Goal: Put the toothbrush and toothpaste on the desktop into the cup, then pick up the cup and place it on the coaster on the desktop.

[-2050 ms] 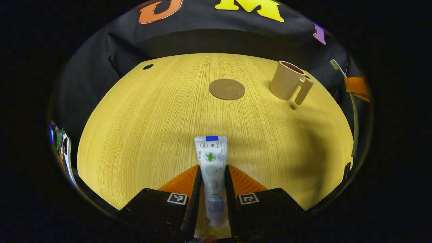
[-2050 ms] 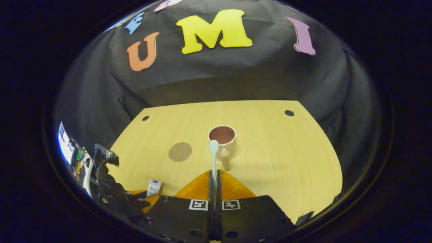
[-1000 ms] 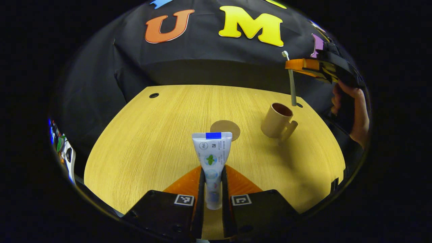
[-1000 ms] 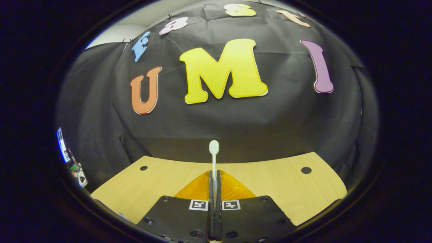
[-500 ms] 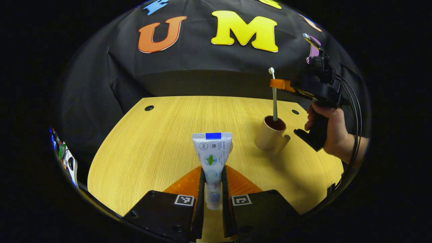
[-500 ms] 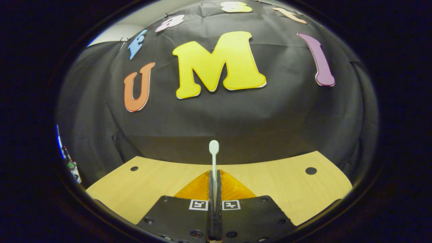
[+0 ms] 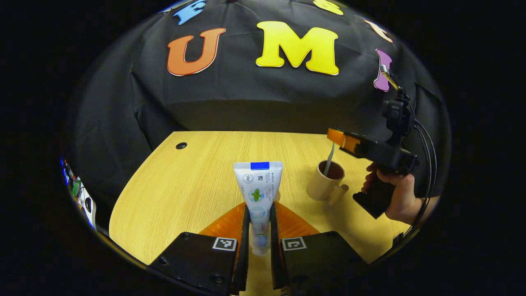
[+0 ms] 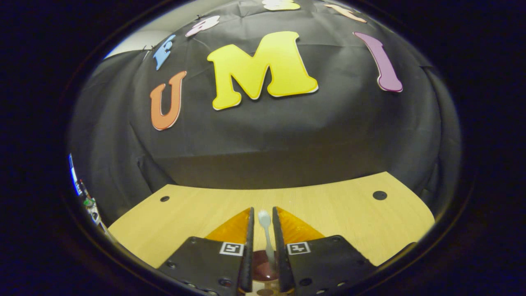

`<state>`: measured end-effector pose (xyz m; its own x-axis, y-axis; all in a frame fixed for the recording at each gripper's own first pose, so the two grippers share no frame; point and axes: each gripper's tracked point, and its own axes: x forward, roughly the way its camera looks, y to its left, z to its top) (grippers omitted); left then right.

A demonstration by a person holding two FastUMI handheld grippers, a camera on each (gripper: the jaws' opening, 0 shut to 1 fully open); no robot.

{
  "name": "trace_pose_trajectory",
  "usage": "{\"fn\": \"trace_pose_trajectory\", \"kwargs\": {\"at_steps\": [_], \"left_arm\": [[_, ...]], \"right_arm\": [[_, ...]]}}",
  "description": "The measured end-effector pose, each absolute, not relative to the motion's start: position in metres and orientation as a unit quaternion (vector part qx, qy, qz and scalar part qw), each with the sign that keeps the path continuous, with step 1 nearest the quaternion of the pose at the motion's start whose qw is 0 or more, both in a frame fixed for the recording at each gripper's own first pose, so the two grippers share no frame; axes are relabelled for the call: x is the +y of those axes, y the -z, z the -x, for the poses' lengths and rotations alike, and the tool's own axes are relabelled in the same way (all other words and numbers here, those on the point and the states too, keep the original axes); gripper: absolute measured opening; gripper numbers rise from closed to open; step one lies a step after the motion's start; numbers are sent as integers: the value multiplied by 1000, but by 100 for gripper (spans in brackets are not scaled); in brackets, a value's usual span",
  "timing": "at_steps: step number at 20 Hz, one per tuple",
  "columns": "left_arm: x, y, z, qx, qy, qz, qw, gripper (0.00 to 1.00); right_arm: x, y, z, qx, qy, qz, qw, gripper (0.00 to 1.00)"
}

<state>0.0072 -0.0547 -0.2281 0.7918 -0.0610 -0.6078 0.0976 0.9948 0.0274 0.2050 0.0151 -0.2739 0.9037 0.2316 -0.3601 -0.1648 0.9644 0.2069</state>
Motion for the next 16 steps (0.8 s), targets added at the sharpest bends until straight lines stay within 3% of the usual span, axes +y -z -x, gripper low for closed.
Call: {"fn": "trace_pose_trajectory", "kwargs": {"at_steps": [1, 2, 5, 6, 7, 10, 14, 16], "left_arm": [[-57, 226, -10, 315, 44, -27, 948, 25], [-59, 223, -14, 307, 46, -27, 950, 26], [-66, 212, -24, 284, 52, -28, 957, 26], [-69, 206, -27, 273, 54, -27, 960, 26], [-74, 200, -32, 261, 56, -26, 963, 26], [-92, 183, -51, 217, 72, -23, 973, 25], [-130, 170, -79, 160, 103, -19, 982, 25], [-149, 169, -93, 141, 116, -7, 983, 25]], "right_arm": [[14, 275, -203, 199, -101, -82, 971, 42], [12, 273, -199, 200, -103, -80, 971, 49], [6, 262, -192, 192, -102, -75, 973, 56], [5, 258, -189, 190, -102, -75, 973, 51], [4, 254, -185, 192, -105, -75, 973, 57], [-4, 238, -171, 185, -110, -74, 974, 53], [-24, 224, -156, 179, -106, -65, 976, 68], [-37, 220, -152, 177, -103, -59, 977, 66]]}}
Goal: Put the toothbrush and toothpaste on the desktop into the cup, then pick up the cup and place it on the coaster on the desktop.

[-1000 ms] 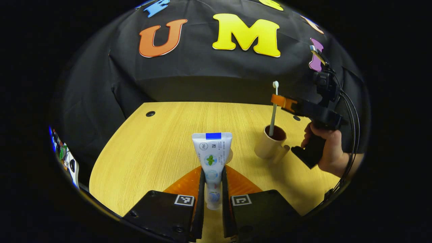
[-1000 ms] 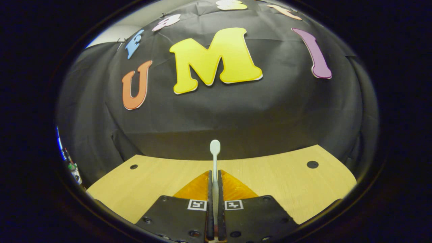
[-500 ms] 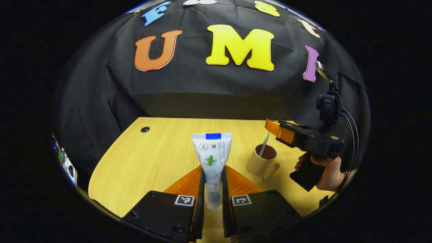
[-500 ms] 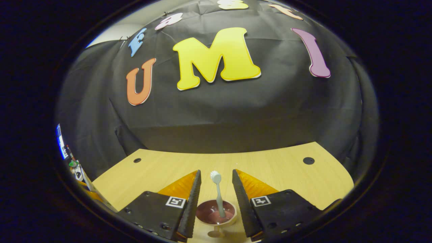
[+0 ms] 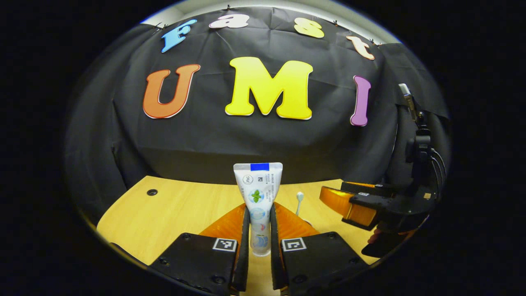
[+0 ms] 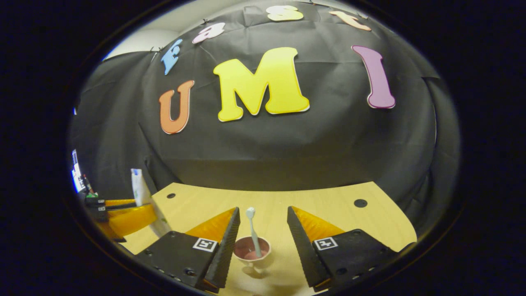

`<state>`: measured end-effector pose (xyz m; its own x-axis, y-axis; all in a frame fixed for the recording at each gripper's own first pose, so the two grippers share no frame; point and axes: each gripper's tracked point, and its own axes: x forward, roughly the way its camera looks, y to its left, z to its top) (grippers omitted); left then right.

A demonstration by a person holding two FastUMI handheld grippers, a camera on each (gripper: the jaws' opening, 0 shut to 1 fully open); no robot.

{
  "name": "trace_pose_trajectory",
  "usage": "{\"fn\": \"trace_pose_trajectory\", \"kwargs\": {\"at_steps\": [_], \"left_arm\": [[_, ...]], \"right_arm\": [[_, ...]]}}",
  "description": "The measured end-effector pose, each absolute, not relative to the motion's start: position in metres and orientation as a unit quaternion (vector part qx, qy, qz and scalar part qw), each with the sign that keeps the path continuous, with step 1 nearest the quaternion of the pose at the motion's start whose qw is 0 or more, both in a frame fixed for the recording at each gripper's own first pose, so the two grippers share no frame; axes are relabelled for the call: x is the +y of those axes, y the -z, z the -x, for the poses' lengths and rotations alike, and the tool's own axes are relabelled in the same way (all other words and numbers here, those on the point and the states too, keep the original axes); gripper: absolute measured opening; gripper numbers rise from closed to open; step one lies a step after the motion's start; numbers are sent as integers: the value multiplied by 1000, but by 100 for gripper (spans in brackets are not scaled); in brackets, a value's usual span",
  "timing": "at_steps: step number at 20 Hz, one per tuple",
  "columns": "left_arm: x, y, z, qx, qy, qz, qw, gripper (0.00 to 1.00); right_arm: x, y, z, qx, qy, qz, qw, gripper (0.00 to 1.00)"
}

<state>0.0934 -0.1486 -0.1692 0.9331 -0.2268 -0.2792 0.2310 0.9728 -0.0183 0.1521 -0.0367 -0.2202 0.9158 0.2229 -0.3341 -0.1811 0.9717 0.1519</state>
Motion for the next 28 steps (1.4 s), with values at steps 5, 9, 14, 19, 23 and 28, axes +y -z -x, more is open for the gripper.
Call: {"fn": "trace_pose_trajectory", "kwargs": {"at_steps": [5, 9, 14, 19, 23, 28], "left_arm": [[-182, 162, -132, 89, 138, -7, 986, 25], [-207, 177, -147, 87, 157, 3, 984, 25], [-222, 216, -148, 121, 158, 11, 980, 26], [-222, 245, -143, 153, 153, 11, 976, 29], [-218, 276, -129, 201, 141, 15, 969, 39], [-216, 272, -119, 200, 140, 10, 970, 72]], "right_arm": [[-77, 215, -149, 174, -77, -59, 980, 70], [-105, 224, -149, 183, -52, -64, 980, 70], [-126, 246, -140, 208, -37, -60, 976, 66], [-134, 252, -143, 216, -27, -70, 974, 67], [-128, 249, -144, 214, -32, -71, 974, 71], [-120, 247, -140, 217, -36, -65, 973, 73]]}}
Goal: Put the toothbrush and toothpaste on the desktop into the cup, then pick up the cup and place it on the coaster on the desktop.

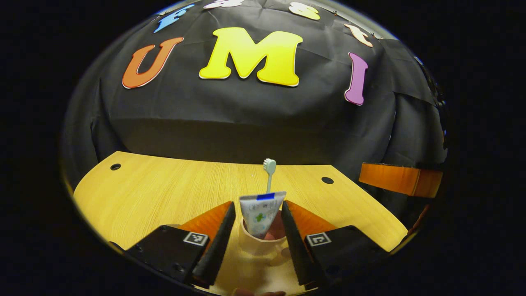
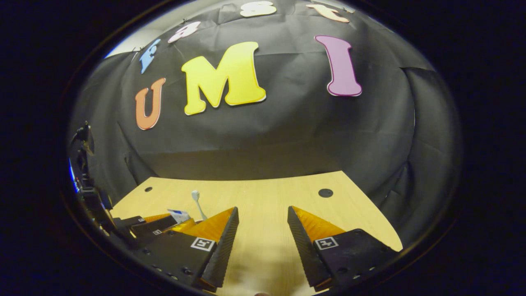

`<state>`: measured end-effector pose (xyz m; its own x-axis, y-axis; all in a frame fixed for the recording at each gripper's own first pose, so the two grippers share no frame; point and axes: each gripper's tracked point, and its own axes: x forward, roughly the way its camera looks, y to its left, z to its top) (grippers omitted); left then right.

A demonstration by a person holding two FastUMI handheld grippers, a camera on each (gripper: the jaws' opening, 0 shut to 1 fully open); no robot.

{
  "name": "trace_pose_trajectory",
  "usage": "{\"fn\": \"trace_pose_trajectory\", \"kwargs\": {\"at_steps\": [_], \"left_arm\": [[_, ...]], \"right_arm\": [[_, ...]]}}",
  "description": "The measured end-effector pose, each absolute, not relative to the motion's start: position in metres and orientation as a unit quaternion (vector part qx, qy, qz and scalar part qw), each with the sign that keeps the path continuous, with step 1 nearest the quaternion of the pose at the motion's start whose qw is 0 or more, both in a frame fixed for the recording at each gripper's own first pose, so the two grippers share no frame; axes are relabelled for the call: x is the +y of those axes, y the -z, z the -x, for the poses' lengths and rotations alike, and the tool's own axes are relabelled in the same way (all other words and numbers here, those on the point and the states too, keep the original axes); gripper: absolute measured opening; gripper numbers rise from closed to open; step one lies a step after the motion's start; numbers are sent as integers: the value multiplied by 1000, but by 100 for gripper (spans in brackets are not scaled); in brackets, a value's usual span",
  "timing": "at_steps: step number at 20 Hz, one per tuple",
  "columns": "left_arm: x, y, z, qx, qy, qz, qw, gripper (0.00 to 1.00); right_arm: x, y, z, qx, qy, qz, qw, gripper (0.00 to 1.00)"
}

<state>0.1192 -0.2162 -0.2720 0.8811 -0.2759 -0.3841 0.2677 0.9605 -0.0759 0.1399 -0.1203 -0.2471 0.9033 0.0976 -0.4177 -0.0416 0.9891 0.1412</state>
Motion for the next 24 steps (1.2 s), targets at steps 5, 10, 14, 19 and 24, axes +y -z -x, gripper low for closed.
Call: {"fn": "trace_pose_trajectory", "kwargs": {"at_steps": [5, 10, 14, 19, 24], "left_arm": [[-202, 241, -107, 181, 137, -2, 974, 88], [-177, 205, -88, 168, 123, 3, 978, 90], [-142, 185, -73, 171, 95, 11, 981, 98], [-94, 158, -57, 163, 67, 0, 984, 98], [-53, 148, -39, 170, 52, 8, 984, 98]], "right_arm": [[-104, 247, -129, 238, -39, -61, 969, 75], [-78, 256, -109, 289, -56, -44, 955, 87], [-52, 270, -94, 347, -71, -35, 935, 90], [-19, 303, -83, 431, -82, -36, 898, 90], [-1, 339, -77, 511, -83, -29, 855, 90]]}}
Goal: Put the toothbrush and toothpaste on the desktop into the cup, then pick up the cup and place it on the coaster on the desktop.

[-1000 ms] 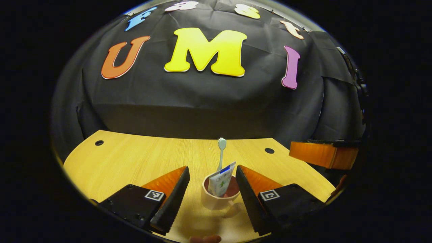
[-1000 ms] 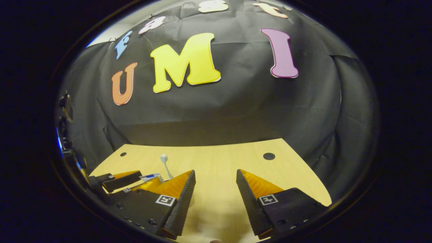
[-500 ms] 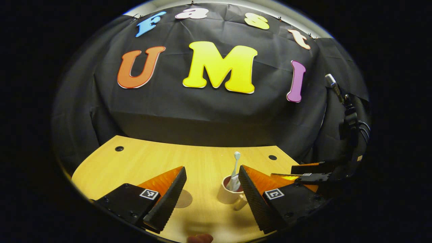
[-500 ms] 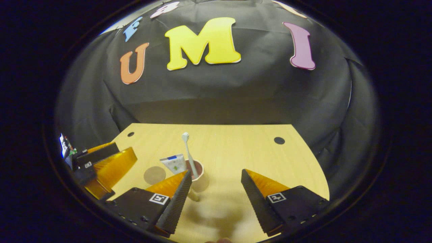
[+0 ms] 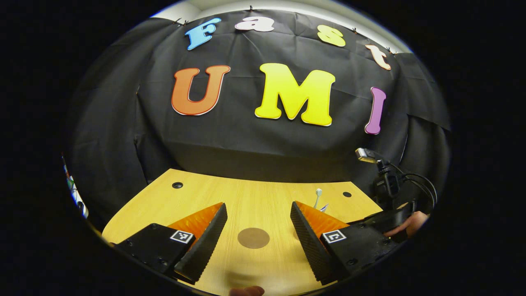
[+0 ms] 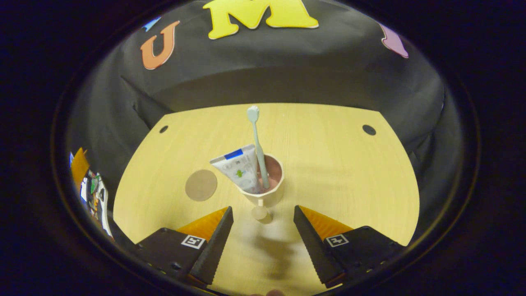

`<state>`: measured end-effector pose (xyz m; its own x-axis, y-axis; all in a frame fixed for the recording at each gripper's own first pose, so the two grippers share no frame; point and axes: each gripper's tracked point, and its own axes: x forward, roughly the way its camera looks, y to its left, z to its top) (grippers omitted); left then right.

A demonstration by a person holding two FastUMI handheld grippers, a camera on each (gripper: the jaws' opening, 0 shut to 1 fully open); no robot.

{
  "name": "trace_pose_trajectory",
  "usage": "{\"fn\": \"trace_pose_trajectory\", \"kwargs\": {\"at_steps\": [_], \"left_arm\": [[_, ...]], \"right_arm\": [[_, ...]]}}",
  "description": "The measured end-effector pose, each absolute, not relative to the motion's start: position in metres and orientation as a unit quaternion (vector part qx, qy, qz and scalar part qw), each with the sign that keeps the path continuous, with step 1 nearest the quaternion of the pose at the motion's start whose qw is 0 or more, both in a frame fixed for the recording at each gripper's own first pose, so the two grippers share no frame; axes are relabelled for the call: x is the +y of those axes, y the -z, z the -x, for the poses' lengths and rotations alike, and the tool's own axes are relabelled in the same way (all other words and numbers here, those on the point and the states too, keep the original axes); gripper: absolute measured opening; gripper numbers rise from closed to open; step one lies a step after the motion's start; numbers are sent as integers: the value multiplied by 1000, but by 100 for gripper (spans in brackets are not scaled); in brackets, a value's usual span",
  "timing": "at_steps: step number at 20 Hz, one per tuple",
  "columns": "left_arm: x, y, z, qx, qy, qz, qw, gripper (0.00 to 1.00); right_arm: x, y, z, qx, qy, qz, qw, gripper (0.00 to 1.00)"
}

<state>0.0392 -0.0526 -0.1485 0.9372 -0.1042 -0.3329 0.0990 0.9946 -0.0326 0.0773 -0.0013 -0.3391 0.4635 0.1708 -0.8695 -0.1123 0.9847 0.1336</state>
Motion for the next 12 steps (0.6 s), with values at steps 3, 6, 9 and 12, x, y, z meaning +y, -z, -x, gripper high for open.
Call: {"fn": "trace_pose_trajectory", "kwargs": {"at_steps": [3, 6, 9, 12], "left_arm": [[-22, 148, -32, 174, 28, 8, 984, 98], [5, 154, -24, 191, -1, 21, 981, 98], [31, 162, -16, 206, -29, 28, 978, 98], [50, 166, -12, 215, -55, 30, 975, 98]], "right_arm": [[2, 361, -81, 553, -70, -21, 830, 90], [2, 374, -86, 590, -62, -12, 805, 90], [5, 384, -94, 615, -63, -3, 786, 90], [9, 395, -94, 637, -65, -6, 768, 75]]}}
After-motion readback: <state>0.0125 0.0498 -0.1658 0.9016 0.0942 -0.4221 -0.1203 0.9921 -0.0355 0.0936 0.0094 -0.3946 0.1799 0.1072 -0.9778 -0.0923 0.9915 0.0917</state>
